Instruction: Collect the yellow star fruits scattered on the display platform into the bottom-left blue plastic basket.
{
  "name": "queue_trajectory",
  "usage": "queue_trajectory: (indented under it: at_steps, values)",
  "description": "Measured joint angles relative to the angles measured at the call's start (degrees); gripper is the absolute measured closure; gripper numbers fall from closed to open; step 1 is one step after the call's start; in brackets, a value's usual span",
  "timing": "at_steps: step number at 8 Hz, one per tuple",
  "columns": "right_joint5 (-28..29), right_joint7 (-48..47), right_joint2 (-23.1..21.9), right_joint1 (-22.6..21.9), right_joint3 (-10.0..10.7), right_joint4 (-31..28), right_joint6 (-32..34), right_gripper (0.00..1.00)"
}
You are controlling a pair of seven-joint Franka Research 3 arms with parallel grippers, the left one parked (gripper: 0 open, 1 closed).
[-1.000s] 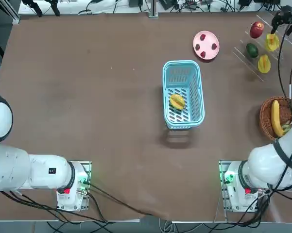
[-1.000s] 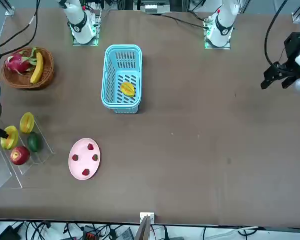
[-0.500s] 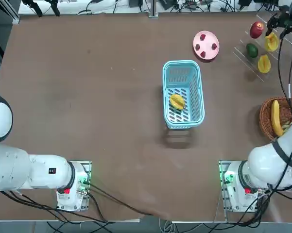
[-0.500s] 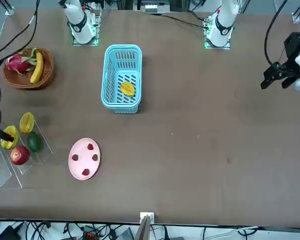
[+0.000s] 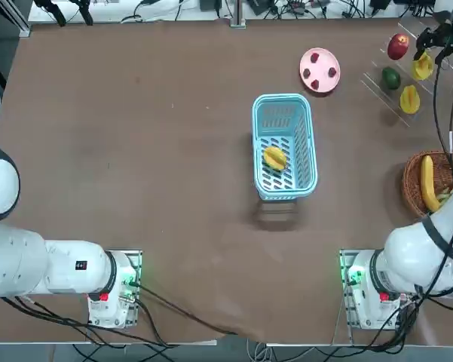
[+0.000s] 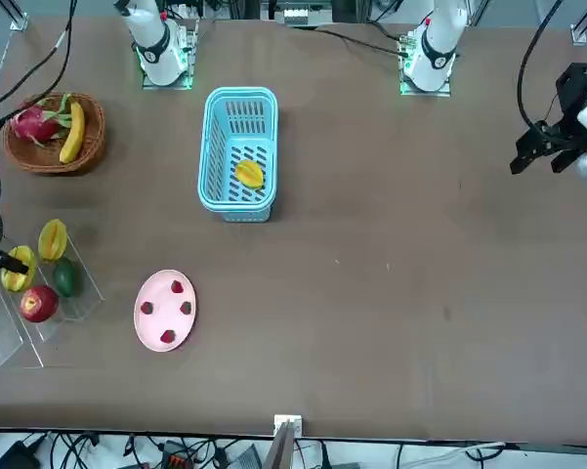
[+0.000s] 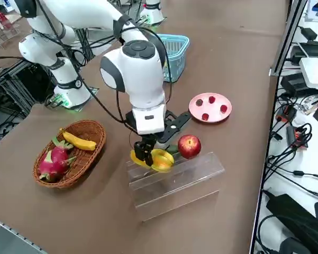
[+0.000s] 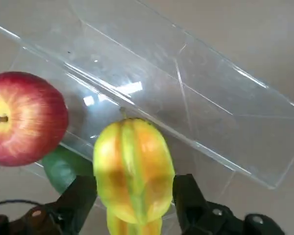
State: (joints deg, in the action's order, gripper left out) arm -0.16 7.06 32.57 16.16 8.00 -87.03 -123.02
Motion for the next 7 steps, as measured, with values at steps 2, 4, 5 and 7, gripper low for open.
queue_trajectory:
  at_steps: [2,4,5,7]
  values:
    - [0.00,0.06,0.19,-0.04,-0.53,0.00,0.00,0.35]
    - [-0.02,0.42,0.19,-0.34,-0.86,0.73,0.05,0.77]
    - [-0.02,0.44,0.20,-0.81,-1.03,0.87,0.07,0.81]
    - [-1.15,0.72,0.23,-1.37,-1.07,1.66,2.85,0.81]
